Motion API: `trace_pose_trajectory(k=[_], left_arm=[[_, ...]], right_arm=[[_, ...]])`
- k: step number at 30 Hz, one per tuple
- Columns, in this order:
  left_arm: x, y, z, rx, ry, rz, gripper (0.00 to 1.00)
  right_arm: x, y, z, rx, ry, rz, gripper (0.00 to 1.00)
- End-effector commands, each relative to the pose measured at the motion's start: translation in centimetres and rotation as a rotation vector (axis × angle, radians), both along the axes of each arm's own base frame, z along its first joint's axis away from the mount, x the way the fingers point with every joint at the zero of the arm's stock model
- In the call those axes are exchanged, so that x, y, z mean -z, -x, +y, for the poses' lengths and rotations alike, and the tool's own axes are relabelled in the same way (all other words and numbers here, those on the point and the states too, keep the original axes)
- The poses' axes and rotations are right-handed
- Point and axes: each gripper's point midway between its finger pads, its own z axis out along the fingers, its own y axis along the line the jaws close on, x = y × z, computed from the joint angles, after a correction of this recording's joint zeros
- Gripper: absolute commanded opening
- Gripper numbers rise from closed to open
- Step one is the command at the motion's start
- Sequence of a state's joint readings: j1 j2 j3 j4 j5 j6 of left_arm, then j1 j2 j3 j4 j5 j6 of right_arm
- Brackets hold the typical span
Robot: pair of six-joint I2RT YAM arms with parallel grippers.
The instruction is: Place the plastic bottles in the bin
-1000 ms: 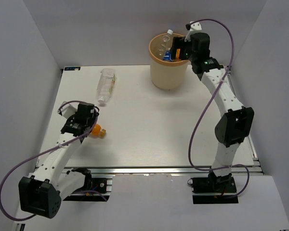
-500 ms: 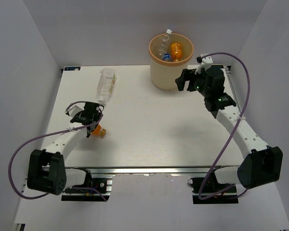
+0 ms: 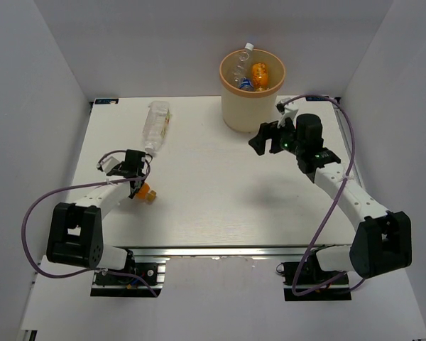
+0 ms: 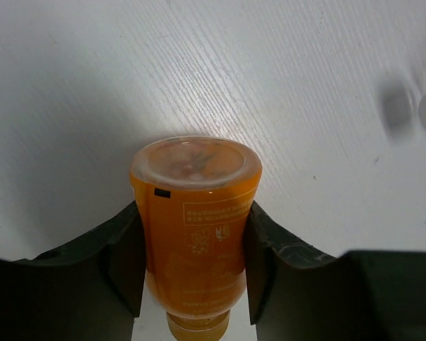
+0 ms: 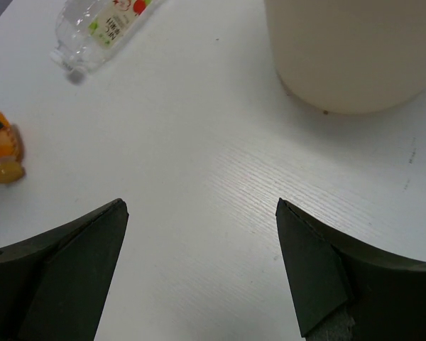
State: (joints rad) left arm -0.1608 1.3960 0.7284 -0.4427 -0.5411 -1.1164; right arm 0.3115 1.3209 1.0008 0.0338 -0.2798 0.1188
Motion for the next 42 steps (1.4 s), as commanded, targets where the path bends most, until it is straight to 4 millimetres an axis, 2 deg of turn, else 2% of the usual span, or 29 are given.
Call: trace_pose_trajectory(k=[1, 5, 8, 9, 10, 11, 12, 13, 14, 16, 17, 21, 22, 25, 26, 29, 33, 36, 38, 39, 40, 41, 42], left_arm=[[-0.9, -1.1, -0.1, 0.008, -0.004, -0.037, 0.47], [-2.2, -1.9, -1.0, 0.056, 0.034, -0.087, 0.32], [-4.2, -2.8, -3.3, 0.153, 0.098, -0.17, 0.24], [-5.5, -3.1, -4.0, 0.181, 0.112, -0.211, 0.23], [-6.4, -3.5, -5.1, 0.22, 0.123, -0.246, 0.23], [-7.3, -3.6, -7.0, 0.282, 0.13, -0.273, 0.23], [-8.5, -4.0, -8.1, 0.311, 0.132, -0.309, 0.23], [-9.8, -4.2, -9.3, 0.34, 0.133, -0.349, 0.23], [-10.5, -4.1, -11.2, 0.389, 0.145, -0.368, 0.23], [-12.2, -4.5, -13.0, 0.412, 0.192, -0.421, 0.23], [-13.3, -4.7, -14.5, 0.42, 0.241, -0.476, 0.23], [-14.9, -4.6, -18.0, 0.437, 0.298, -0.553, 0.23], [-15.9, -4.5, -19.3, 0.443, 0.321, -0.573, 0.23], [-17.0, -4.9, -20.6, 0.445, 0.333, -0.607, 0.23], [-17.5, -5.0, -21.5, 0.456, 0.338, -0.618, 0.23], [-17.9, -5.3, -22.9, 0.478, 0.348, -0.627, 0.23], [-18.3, -4.9, -24.2, 0.517, 0.383, -0.648, 0.24], [-18.5, -4.7, -24.0, 0.509, 0.373, -0.659, 0.26], [-19.1, -4.6, -23.8, 0.51, 0.363, -0.672, 0.29], [-19.7, -4.7, -24.0, 0.519, 0.369, -0.696, 0.35], [-20.0, -4.7, -24.2, 0.539, 0.369, -0.703, 0.42], [-20.1, -4.7, -24.4, 0.551, 0.369, -0.703, 0.5], [-20.3, -4.7, -24.8, 0.581, 0.36, -0.699, 0.7]], right_arm=[[-1.5, 1.1, 1.9, -0.131, -0.011, -0.083, 0.89], [-1.8, 3.0, 3.9, -0.274, -0.019, -0.1, 0.89], [-1.5, 4.9, 6.4, -0.404, 0.013, -0.137, 0.9], [-1.4, 6.1, 8.0, -0.461, 0.029, -0.147, 0.89], [-1.2, 6.5, 8.8, -0.482, 0.055, -0.159, 0.89], [-0.6, 6.9, 9.6, -0.509, 0.079, -0.157, 0.89], [0.0, 8.2, 11.1, -0.566, 0.108, -0.157, 0.89], [-0.7, 8.3, 12.0, -0.587, 0.108, -0.171, 0.89], [0.4, 8.7, 12.8, -0.611, 0.116, -0.129, 0.89], [0.1, 9.7, 14.5, -0.667, 0.1, -0.119, 0.89], [0.6, 10.1, 15.5, -0.679, 0.101, -0.105, 0.89], [1.2, 9.5, 17.7, -0.65, 0.112, -0.082, 0.89], [1.3, 9.0, 17.8, -0.609, 0.112, -0.067, 0.89], [2.0, 8.3, 18.4, -0.584, 0.118, -0.047, 0.89], [1.6, 8.0, 18.9, -0.588, 0.105, -0.069, 0.89], [2.0, 8.6, 19.8, -0.632, 0.108, -0.059, 0.89], [2.6, 8.0, 19.8, -0.596, 0.127, -0.047, 0.89], [2.7, 7.8, 19.6, -0.573, 0.127, -0.039, 0.74], [2.3, 7.8, 19.6, -0.561, 0.114, -0.044, 0.51], [2.1, 7.7, 19.6, -0.546, 0.1, -0.039, 0.38], [2.1, 7.4, 19.4, -0.523, 0.096, -0.048, 0.19], [1.7, 7.3, 19.3, -0.512, 0.092, -0.057, 0.12], [1.4, 6.9, 19.1, -0.49, 0.096, -0.068, 0.07]])
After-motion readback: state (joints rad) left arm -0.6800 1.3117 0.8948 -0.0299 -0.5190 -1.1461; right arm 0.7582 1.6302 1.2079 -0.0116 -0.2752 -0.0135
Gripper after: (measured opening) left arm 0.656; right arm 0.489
